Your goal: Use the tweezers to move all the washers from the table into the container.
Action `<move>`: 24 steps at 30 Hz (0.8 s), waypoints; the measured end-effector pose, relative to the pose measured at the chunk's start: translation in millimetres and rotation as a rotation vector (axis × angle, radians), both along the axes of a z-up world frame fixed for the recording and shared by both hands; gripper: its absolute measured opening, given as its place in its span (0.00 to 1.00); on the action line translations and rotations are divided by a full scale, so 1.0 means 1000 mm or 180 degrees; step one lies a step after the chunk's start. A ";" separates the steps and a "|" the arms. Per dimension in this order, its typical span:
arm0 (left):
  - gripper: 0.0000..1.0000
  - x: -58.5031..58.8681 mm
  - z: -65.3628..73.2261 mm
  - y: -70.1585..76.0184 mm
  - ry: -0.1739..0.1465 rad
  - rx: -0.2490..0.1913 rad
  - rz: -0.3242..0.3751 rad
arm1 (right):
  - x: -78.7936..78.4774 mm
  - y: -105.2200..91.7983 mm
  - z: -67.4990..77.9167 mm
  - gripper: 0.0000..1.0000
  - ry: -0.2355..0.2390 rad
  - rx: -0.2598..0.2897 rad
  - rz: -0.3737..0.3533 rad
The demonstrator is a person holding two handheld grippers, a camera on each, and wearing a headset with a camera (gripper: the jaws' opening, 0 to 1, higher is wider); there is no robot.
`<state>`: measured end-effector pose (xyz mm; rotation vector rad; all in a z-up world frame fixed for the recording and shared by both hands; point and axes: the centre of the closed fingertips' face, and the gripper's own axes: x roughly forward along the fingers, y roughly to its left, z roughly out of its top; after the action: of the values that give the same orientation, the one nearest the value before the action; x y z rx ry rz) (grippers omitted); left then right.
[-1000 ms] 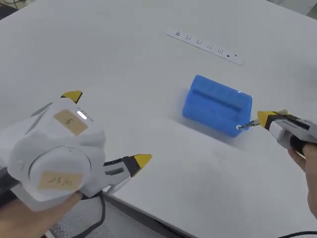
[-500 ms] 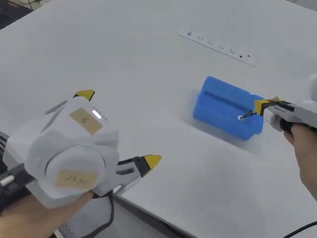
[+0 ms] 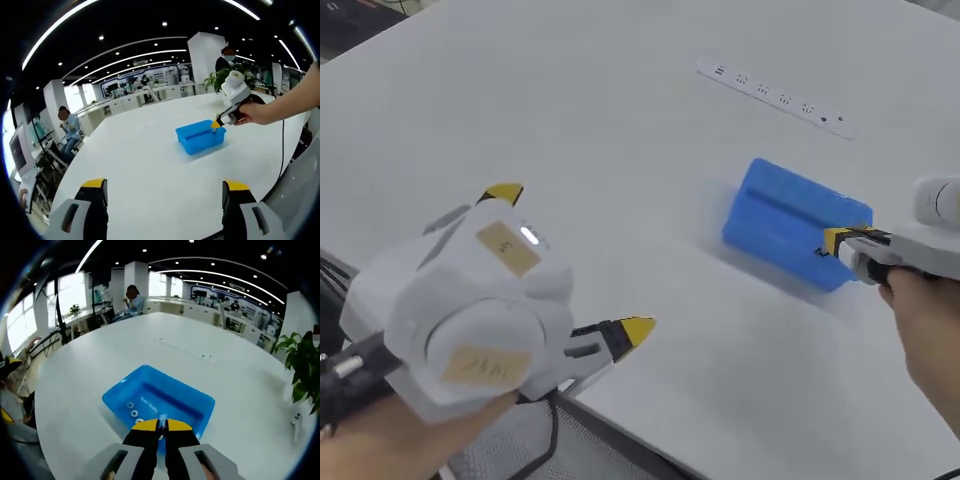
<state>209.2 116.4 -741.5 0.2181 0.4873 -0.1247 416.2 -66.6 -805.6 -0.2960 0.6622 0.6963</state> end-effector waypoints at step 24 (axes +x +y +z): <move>0.98 -0.001 0.008 0.000 -0.0092 0.0019 0.0005 | -0.009 -0.006 0.052 0.01 -0.0087 0.0423 -0.0057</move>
<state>208.3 115.9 -733.0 0.2250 0.4591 -0.1183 407.2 -72.2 -753.7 -0.1766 0.5891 0.7145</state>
